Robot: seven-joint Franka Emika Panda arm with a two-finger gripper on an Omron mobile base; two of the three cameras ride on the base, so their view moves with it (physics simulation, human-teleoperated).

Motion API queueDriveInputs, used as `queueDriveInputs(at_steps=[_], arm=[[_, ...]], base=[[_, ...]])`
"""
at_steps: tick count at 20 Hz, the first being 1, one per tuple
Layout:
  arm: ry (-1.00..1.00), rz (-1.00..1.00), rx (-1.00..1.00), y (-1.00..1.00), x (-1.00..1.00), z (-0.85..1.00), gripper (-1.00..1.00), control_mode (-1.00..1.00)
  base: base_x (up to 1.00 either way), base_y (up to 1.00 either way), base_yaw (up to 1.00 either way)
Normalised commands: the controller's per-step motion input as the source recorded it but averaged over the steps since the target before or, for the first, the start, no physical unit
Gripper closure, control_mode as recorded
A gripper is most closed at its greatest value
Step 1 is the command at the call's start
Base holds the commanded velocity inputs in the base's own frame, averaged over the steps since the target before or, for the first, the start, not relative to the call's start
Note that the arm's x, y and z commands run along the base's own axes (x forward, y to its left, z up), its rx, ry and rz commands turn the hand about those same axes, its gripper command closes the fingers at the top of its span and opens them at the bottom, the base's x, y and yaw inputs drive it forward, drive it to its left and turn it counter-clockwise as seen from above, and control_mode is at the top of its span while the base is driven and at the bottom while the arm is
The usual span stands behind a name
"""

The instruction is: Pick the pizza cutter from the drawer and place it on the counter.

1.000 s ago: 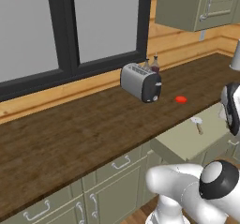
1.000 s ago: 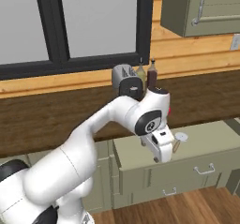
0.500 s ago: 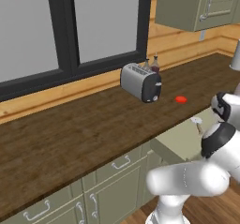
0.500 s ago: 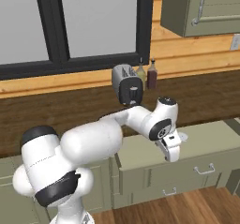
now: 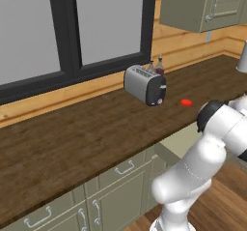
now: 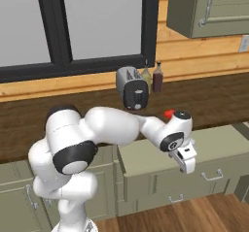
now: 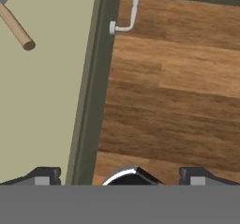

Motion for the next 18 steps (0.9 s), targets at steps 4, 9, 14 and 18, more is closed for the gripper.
queueDriveInputs(at_steps=[4,9,14,18], arm=[[0.00,0.00,0.00,0.00,0.39,-0.42,-1.00,-1.00],[0.00,0.00,0.00,0.00,0.40,-0.43,-1.00,-1.00],[0.00,0.00,0.00,0.00,0.41,-0.39,-1.00,-1.00],[0.00,0.00,0.00,0.00,0.39,-0.41,-1.00,-1.00]], base=[[0.00,0.00,0.00],[0.00,0.00,0.00],[0.00,0.00,0.00],[0.00,0.00,0.00]])
